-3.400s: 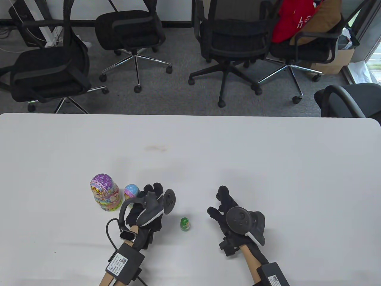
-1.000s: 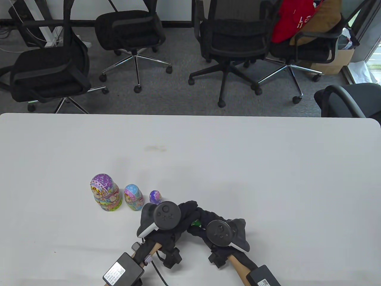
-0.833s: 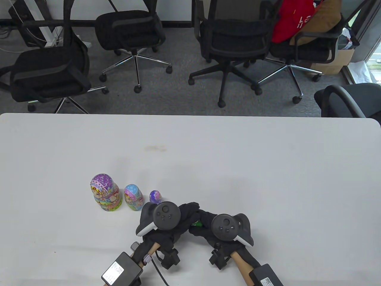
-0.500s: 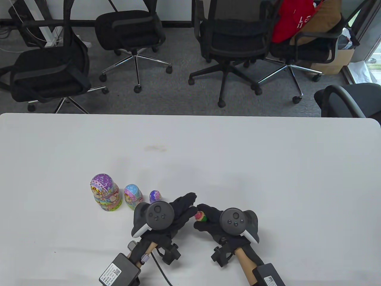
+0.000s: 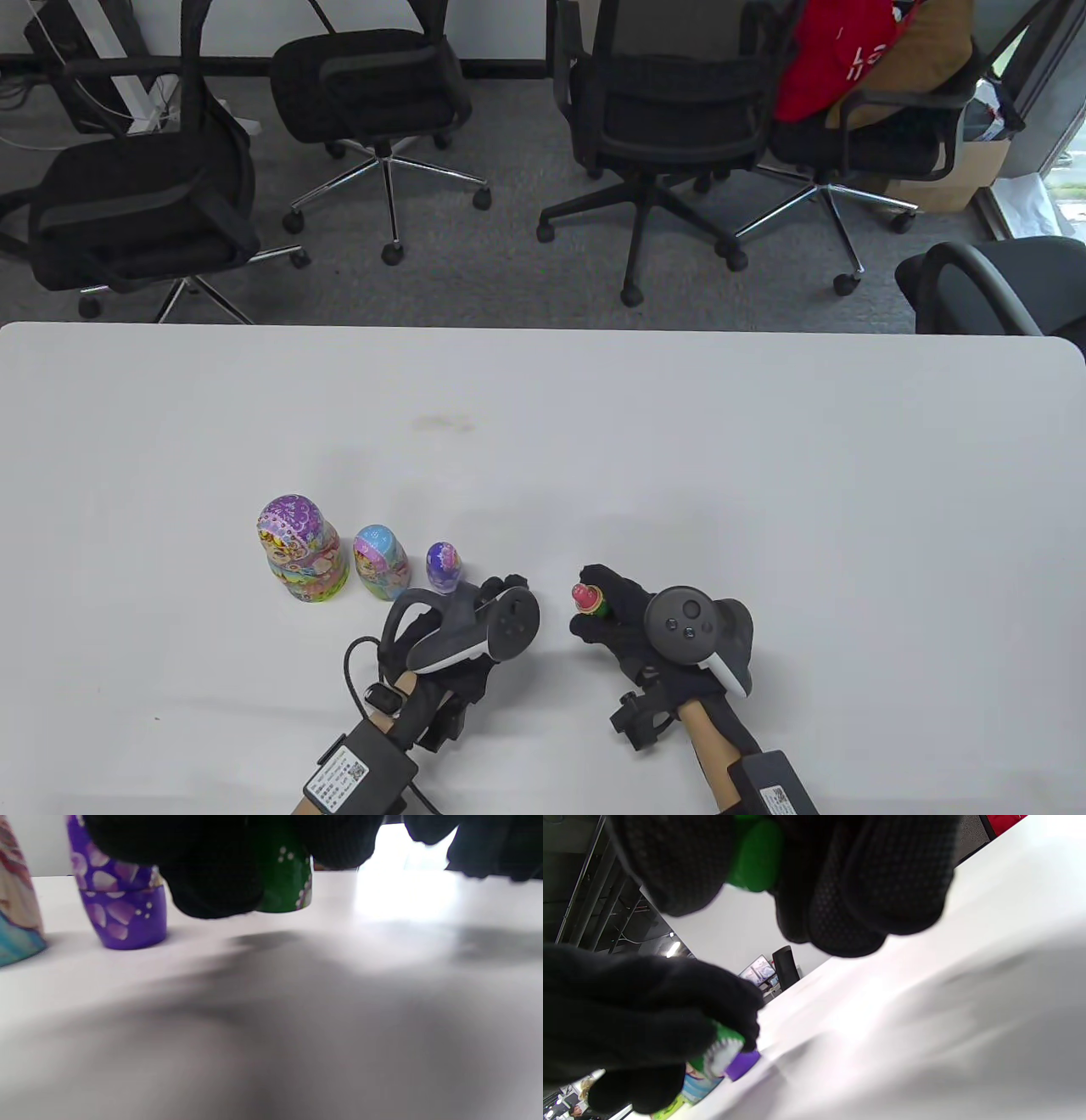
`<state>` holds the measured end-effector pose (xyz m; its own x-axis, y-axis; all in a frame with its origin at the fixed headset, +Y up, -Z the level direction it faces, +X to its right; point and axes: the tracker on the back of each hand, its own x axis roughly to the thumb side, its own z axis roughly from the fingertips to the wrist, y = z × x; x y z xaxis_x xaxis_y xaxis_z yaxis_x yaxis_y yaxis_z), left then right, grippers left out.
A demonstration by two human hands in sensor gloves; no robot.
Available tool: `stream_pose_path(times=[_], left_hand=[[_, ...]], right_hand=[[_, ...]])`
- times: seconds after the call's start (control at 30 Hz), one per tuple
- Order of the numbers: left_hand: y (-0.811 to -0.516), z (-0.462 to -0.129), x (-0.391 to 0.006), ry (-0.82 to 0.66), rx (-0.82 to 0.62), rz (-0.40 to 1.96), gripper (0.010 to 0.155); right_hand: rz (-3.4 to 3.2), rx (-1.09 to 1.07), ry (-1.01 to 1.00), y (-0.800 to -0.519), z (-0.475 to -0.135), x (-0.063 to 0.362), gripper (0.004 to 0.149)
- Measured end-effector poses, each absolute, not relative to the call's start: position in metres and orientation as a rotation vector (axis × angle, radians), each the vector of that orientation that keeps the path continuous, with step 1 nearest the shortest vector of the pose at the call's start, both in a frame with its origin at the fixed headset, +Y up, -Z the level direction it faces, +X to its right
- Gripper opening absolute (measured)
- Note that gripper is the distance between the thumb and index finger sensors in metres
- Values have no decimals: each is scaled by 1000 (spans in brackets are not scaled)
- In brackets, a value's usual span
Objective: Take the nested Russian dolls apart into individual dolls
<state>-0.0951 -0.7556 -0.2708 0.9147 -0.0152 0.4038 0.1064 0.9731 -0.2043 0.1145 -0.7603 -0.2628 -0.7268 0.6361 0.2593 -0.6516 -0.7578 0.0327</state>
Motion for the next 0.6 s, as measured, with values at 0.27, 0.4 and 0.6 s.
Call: stream_pose_path(times=[0.27, 0.4, 0.6], left_hand=[[-770, -271, -93, -408, -230, -127, 57], [-773, -270, -91, -411, -223, -142, 57], [-776, -273, -94, -405, -259, -114, 60]], right_hand=[[2415, 339, -75, -761, -263, 114, 66], [2415, 339, -71, -761, -263, 113, 66], [2422, 343, -63, -762, -263, 112, 66]])
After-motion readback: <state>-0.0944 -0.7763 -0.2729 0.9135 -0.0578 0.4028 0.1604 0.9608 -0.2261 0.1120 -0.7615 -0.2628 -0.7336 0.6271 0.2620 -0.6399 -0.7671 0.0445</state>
